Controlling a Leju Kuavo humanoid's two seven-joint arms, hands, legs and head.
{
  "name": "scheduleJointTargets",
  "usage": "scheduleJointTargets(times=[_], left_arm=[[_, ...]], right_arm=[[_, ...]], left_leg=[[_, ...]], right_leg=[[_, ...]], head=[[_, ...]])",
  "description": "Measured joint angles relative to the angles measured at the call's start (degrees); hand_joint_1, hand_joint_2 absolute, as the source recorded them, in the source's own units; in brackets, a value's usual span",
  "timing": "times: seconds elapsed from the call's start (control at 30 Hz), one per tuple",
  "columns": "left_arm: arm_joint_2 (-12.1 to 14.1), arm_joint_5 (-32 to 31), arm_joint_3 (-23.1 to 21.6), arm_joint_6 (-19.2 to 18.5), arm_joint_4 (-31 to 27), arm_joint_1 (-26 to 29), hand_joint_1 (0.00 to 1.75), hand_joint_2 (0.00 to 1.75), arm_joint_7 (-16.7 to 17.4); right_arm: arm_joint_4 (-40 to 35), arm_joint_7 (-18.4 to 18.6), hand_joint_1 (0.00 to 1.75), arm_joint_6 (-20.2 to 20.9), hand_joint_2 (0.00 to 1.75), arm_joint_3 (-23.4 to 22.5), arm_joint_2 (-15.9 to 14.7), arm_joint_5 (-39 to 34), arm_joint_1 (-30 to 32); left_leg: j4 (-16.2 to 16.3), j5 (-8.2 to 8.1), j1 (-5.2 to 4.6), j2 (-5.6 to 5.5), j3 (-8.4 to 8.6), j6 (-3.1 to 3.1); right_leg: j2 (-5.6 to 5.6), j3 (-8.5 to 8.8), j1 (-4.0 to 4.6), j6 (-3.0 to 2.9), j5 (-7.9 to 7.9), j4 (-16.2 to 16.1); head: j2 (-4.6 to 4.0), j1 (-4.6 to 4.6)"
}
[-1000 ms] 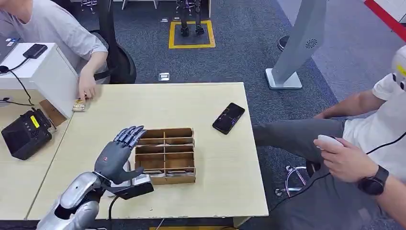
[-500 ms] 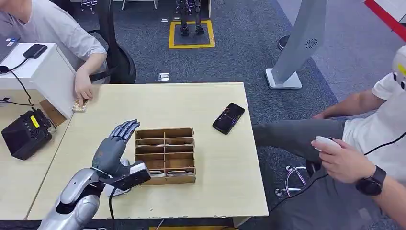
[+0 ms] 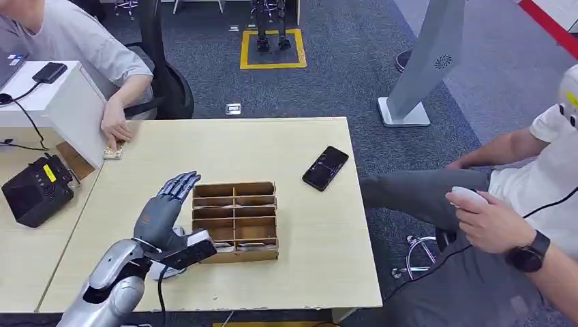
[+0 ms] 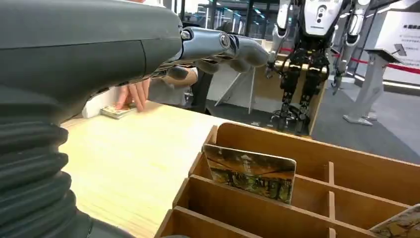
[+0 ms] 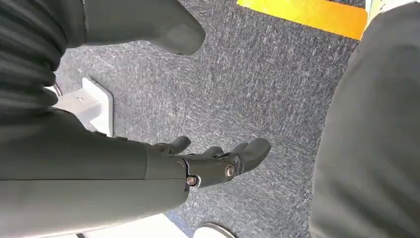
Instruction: Pass the card to the sensor for recognition and then transmit it.
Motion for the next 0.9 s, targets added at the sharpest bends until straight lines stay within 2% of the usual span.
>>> scheduleJointTargets(times=[0.9], left_arm=[[-2.4, 0.2, 0.0, 0.2, 0.0, -0.7, 0.0, 1.75, 0.0]], right_arm=[[0.0, 0.0, 0.0, 0.0, 1.75, -0.4, 0.2, 0.7, 0.0]], left_leg=[[0.0, 0.0, 0.0, 0.0, 0.0, 0.0]], right_leg=[[0.0, 0.0, 0.0, 0.0, 0.0, 0.0]], head=[[0.0, -0.02]])
